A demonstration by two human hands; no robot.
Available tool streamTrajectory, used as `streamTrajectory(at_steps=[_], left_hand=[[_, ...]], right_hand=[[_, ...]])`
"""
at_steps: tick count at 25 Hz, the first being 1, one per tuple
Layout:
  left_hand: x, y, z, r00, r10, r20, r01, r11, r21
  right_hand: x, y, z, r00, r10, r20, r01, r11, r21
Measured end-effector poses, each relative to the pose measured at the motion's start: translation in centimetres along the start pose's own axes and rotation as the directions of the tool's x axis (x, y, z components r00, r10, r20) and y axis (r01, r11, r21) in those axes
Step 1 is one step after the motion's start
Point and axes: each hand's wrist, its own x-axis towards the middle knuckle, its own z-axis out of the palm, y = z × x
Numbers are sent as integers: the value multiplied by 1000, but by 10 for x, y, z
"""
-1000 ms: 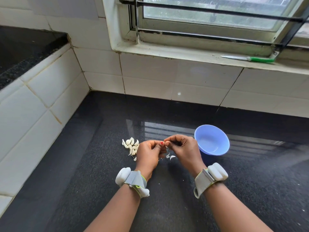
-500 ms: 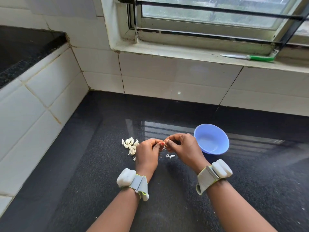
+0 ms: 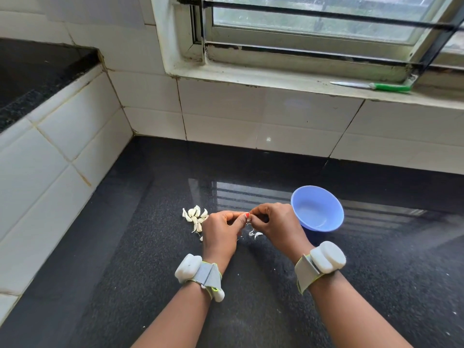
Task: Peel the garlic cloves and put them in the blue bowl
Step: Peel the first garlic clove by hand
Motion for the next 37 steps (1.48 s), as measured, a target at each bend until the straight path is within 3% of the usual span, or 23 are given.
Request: streamTrajectory(at_steps=[8,17,23,28,32,35,37], left_hand=[[4,-6,3,998,-68,17,70,985,-156],[7,-7,1,973,-158,166,208,916,-343],[5,-7,1,965,-154,213,228,894,-385],[4,-6,0,954,-206,220,291,815,-502],[4,-5,0,942,-231,243,328,776,-538],[4,-5,1,933,-258,252,357,754,-551],[5,-4,2,919,-299,258,394,722,-568]], right_hand=[[-1,-3,-1,999,45,23,-47,994,98],[-2,-7,-1,996,93,15,-94,989,116],[0,-3,1,989,134,-62,-125,983,136],[0,12,11,998,60,-9,-61,988,-140],[-2,12,13,997,81,-9,-81,976,-204],[-3,15,15,989,126,-77,-133,987,-93],[-3,16,15,983,151,-103,-143,986,83]])
